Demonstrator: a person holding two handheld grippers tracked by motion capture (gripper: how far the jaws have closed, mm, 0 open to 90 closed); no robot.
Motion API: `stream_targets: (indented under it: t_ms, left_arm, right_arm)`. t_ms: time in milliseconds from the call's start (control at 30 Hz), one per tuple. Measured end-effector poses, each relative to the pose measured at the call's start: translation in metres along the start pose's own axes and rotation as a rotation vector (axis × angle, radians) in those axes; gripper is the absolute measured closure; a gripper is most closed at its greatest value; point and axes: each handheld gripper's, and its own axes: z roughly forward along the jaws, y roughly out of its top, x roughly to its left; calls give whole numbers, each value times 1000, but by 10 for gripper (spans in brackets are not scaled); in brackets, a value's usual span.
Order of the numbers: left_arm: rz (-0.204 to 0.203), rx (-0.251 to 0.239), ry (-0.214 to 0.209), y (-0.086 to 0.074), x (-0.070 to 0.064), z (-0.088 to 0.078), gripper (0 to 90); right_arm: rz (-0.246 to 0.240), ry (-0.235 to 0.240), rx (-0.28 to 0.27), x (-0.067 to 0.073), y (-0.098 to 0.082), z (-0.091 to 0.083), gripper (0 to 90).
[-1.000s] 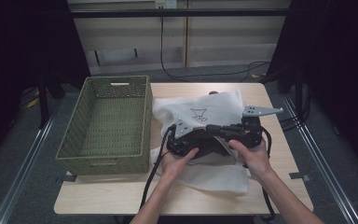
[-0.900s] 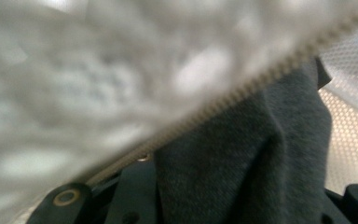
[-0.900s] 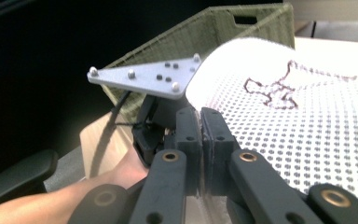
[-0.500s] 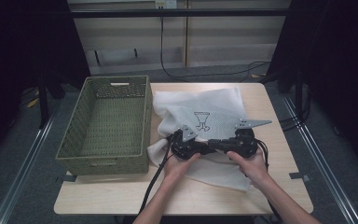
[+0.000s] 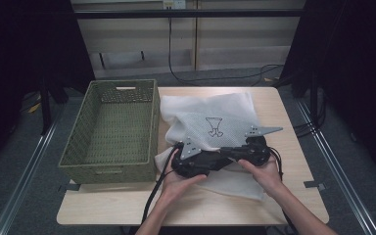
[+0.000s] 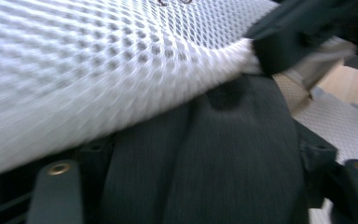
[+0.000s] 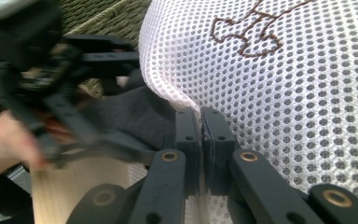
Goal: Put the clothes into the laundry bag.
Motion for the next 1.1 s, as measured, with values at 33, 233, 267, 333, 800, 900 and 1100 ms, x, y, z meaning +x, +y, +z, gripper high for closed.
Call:
stream_targets:
  t_ms: [33, 233, 267, 333, 800, 900, 1100]
  left_arm:
    - [-9, -18, -11, -2, 0, -5, 223]
    - [-41, -95, -53, -9, 8, -36, 212]
    - [-45, -100, -28, -10, 11, -36, 212]
    - [-68, -62, -1, -13, 19, -30, 213]
    - [-41, 80, 66, -26, 31, 17, 102]
    - [-29, 75, 58, -25, 29, 17, 96]
    - [-16, 89, 12, -24, 28, 24, 51]
  right_arm:
    - [5, -7, -4, -1, 0, -1, 864]
    - [-5, -44, -4, -4, 0, -6, 864]
    - [-3, -42, -1, -5, 0, -5, 863]
    - [-6, -41, 2, -4, 0, -4, 863]
    - [-144, -9, 32, 19, 15, 8, 645]
    - [-177, -31, 58, 25, 18, 21, 619]
    - [-207, -99, 123, 20, 14, 41, 851]
